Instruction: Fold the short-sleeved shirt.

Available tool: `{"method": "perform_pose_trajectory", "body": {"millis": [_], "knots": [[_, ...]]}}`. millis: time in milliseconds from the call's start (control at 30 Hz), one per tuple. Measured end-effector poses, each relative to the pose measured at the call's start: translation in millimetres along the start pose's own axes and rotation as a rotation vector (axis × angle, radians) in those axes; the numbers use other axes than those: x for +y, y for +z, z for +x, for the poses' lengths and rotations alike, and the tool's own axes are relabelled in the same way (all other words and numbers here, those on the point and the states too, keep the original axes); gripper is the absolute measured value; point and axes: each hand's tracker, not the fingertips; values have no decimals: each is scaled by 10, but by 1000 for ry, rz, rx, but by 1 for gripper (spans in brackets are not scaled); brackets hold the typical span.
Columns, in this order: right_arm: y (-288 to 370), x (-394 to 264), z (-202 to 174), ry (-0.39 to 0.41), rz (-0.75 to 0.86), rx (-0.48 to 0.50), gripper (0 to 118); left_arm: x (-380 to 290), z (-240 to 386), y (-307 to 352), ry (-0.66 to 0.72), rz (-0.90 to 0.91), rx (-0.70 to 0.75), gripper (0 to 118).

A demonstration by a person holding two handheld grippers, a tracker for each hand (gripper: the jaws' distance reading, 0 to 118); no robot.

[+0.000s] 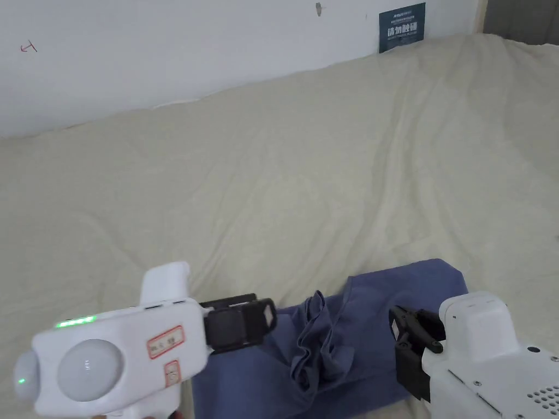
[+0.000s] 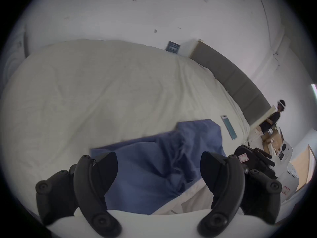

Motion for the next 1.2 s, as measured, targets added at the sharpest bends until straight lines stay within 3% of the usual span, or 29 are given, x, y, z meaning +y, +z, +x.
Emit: {"method": "perform_pose_trajectory", "body": {"millis": [33, 100, 167, 633, 767, 900, 1067, 1200], "knots": [[2, -5, -2, -3, 0, 1, 5, -21, -49, 30, 4, 11, 13, 70], [4, -21, -16, -12, -1, 7, 5, -74, -121, 15, -19, 7, 61, 6], [7, -34, -31, -12, 0, 9, 5, -141, -165, -95, -18, -37, 98, 4], [4, -68, -13, -42, -10, 22, 5, -465, 320, -964, -99, -232, -63, 0], [21, -87, 49, -57, -14, 9, 5, -519, 499, -1083, -39, -233, -130, 0], [57, -94, 89, -49, -18, -4, 5, -451, 779, -1124, -93, -215, -148, 0], [67, -46, 81, -65, -22, -28, 5, -454, 1048, -1204, -118, -260, -293, 0], [156, 32, 90, -58, -15, -43, 5, -451, 1073, -1055, -171, -240, -268, 0]]}}
